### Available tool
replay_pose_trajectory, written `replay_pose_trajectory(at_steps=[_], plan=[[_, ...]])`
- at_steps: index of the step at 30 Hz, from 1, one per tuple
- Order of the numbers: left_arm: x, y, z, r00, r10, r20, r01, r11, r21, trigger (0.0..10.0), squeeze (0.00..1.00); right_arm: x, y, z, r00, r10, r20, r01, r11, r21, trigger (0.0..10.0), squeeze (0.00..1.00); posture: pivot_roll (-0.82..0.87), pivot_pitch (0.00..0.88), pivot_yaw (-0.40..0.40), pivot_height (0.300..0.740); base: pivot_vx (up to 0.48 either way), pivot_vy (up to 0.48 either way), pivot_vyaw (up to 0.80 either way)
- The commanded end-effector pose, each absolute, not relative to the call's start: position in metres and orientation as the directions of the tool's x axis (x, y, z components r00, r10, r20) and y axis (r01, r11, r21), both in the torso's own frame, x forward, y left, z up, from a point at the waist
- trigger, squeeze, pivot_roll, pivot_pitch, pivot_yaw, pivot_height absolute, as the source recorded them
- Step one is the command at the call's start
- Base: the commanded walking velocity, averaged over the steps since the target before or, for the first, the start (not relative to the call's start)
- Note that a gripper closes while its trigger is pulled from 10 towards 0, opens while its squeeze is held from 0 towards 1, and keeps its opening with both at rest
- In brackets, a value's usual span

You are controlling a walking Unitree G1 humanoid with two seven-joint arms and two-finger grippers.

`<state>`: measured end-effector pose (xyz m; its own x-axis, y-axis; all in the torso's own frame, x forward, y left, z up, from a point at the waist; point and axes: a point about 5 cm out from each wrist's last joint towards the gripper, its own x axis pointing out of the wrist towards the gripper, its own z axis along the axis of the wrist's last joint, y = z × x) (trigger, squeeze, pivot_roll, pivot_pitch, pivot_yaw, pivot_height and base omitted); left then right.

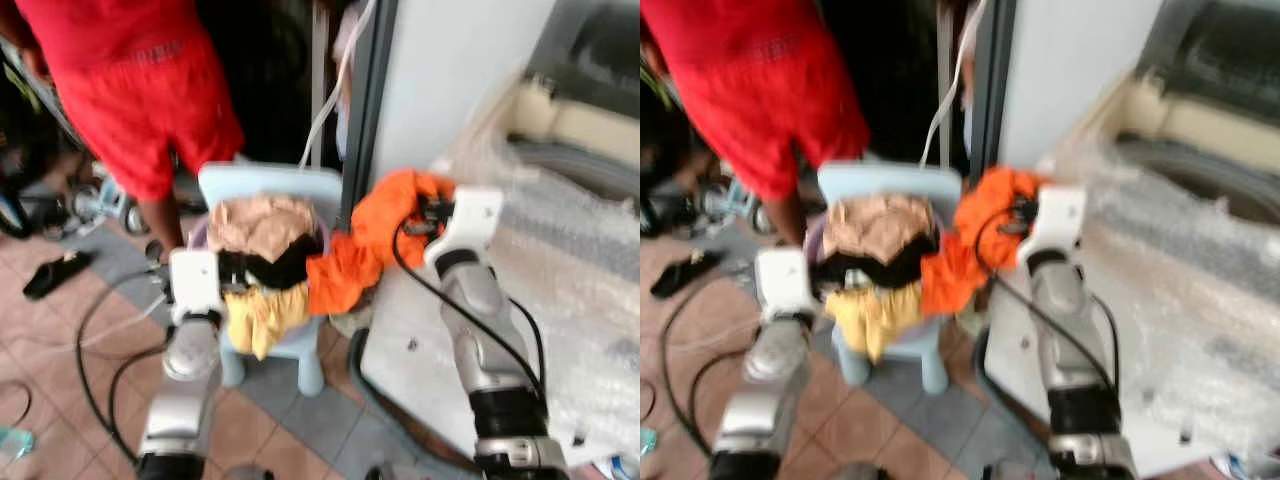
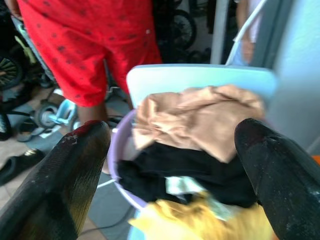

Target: Clothes washing

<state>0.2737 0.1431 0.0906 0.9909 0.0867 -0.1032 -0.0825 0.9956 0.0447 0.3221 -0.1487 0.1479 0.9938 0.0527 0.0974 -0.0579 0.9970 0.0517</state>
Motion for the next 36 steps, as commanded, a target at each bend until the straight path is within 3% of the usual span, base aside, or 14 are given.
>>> replay_pose_trajectory(at_steps=[1,11,36], plan=[[0.274,0.152,0.093,0.99,0.11,-0.087,-0.105,0.993,0.053,10.0,0.0,0.324,-0.143,0.161,0.985,0.065,0.161,-0.072,0.997,0.041,10.0,0.0,-0.02,0.0,0.024,0.74,0.0,0.0,0.0],[0.275,0.153,0.096,0.993,0.099,-0.068,-0.097,0.995,0.037,10.0,0.0,0.338,-0.169,0.179,0.973,-0.061,0.221,0.067,0.998,-0.021,10.0,0.0,-0.03,0.0,0.024,0.74,0.0,0.0,-0.6],[0.273,0.154,0.092,0.993,0.082,-0.086,-0.081,0.996,0.025,10.0,0.0,0.342,-0.165,0.175,0.975,-0.061,0.215,0.07,0.997,-0.033,10.0,0.0,-0.03,0.0,0.03,0.74,0.0,0.0,-0.8]])
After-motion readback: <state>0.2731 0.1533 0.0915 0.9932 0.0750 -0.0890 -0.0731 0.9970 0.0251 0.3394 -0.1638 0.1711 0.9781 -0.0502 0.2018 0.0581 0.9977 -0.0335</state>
